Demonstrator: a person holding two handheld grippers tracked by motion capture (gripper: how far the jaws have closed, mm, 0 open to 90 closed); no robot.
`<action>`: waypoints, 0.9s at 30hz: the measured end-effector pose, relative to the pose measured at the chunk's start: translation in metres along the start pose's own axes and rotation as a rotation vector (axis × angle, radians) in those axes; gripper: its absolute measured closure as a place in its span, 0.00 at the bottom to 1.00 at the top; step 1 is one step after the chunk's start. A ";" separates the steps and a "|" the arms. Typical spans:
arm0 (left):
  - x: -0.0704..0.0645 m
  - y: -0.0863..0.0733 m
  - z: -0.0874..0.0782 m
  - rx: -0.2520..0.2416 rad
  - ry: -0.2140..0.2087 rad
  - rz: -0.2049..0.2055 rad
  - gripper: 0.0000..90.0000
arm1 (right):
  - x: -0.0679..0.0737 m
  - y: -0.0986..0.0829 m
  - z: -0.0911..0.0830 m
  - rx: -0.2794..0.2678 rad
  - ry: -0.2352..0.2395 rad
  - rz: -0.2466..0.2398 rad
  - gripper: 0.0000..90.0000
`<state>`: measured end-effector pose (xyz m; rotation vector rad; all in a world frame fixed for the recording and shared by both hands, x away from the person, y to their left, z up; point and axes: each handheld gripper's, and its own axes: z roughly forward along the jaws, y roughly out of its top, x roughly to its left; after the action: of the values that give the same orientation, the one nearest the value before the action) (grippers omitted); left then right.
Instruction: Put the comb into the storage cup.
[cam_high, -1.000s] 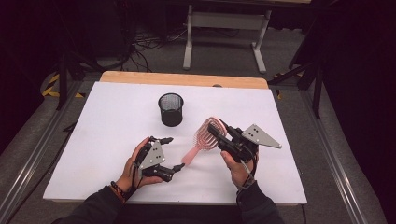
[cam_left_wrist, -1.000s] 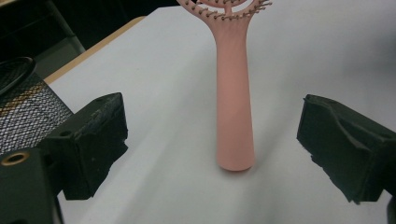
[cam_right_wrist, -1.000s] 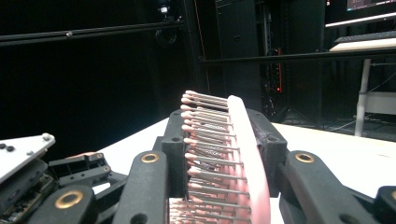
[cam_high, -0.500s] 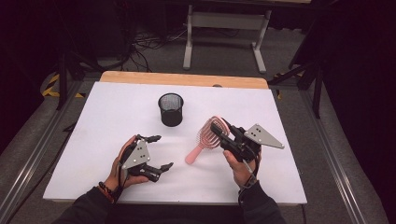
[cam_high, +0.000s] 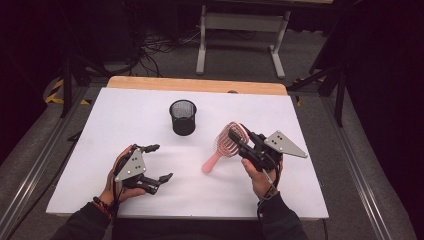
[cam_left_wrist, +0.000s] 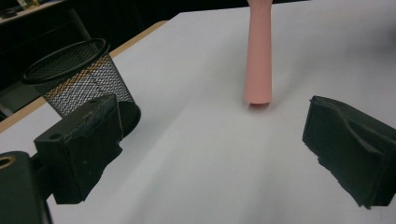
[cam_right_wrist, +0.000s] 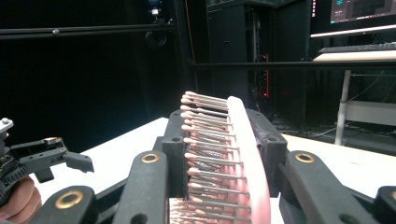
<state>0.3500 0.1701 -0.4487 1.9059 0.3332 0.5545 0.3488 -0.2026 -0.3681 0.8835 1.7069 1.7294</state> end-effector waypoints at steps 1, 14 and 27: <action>0.001 -0.001 -0.002 0.003 0.003 0.006 0.07 | 0.000 0.001 0.000 -0.002 -0.002 0.000 0.71; 0.006 -0.015 -0.022 0.007 0.027 -0.019 0.08 | -0.004 0.007 0.005 -0.005 -0.016 -0.009 0.71; 0.008 -0.026 -0.035 0.018 0.063 -0.052 0.05 | -0.011 0.020 0.012 -0.024 -0.045 -0.018 0.71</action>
<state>0.3390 0.2117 -0.4601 1.8944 0.4288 0.5793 0.3665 -0.2047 -0.3496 0.8871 1.6572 1.7020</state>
